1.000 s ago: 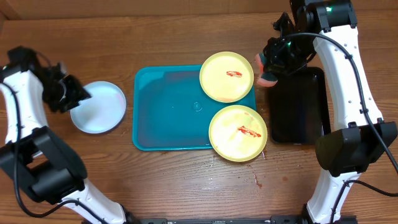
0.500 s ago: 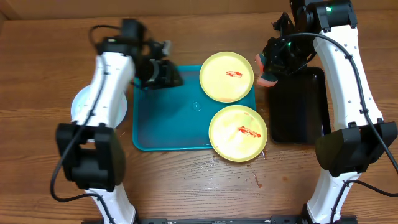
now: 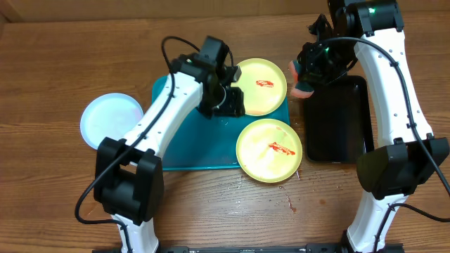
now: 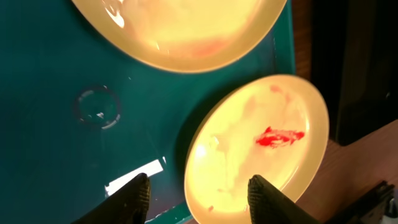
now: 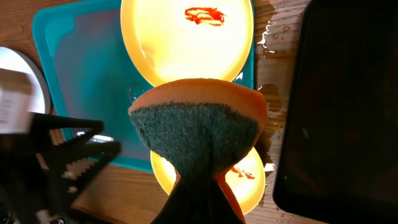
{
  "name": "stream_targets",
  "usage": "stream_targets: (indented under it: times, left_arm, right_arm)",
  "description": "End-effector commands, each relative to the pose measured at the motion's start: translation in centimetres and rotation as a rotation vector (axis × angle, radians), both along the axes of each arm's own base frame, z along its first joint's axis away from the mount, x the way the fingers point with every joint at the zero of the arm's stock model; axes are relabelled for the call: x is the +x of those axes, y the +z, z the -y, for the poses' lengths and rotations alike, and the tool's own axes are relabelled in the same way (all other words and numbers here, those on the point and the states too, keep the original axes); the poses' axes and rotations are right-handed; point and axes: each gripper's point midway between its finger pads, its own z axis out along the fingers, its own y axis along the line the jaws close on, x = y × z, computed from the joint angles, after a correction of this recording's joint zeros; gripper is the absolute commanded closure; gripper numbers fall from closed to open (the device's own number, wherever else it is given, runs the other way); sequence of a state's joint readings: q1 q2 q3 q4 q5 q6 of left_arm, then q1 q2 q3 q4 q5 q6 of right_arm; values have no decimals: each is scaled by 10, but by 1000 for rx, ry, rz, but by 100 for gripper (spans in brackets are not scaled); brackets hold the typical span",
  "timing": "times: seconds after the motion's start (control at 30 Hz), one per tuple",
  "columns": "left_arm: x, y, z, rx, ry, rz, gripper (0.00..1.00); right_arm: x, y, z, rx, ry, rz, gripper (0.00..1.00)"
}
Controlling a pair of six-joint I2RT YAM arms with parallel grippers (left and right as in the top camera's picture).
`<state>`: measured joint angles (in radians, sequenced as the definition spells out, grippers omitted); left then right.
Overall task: Clean dirty plates on tray and stack at the side
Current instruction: 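Move the left gripper to the lower yellow plate's rim and grip it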
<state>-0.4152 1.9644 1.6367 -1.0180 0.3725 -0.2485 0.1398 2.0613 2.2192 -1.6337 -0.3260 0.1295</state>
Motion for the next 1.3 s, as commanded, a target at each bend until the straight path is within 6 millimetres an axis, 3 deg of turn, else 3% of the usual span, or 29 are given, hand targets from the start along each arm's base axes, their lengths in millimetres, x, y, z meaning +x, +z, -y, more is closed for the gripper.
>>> stream_targets:
  times: [0.0, 0.23, 0.53, 0.7, 0.87, 1.1, 1.27]
  left_arm:
    - [-20, -24, 3, 38, -10, -60, 44]
    - [-43, -54, 11, -1, -39, -118, 41]
    - [-48, -86, 9, 6, 26, -115, 45]
    - [-47, -90, 6, 22, 47, -111, 52]
    - [-48, -96, 9, 53, 53, -100, 63]
    - [-48, -104, 10, 51, 69, -123, 70]
    - [-48, -102, 10, 45, 70, -127, 95]
  right_arm:
    - [-3, 18, -2, 13, 11, 51, 96]
    - [-4, 18, -2, 13, 11, 47, 96]
    - [-6, 17, -2, 11, 11, 37, 96]
    - [-6, 18, -2, 11, 11, 38, 96]
    - [-6, 17, -1, 11, 12, 38, 96]
    - [-6, 17, -1, 10, 23, 42, 96]
    - [-6, 17, -1, 9, 29, 45, 96]
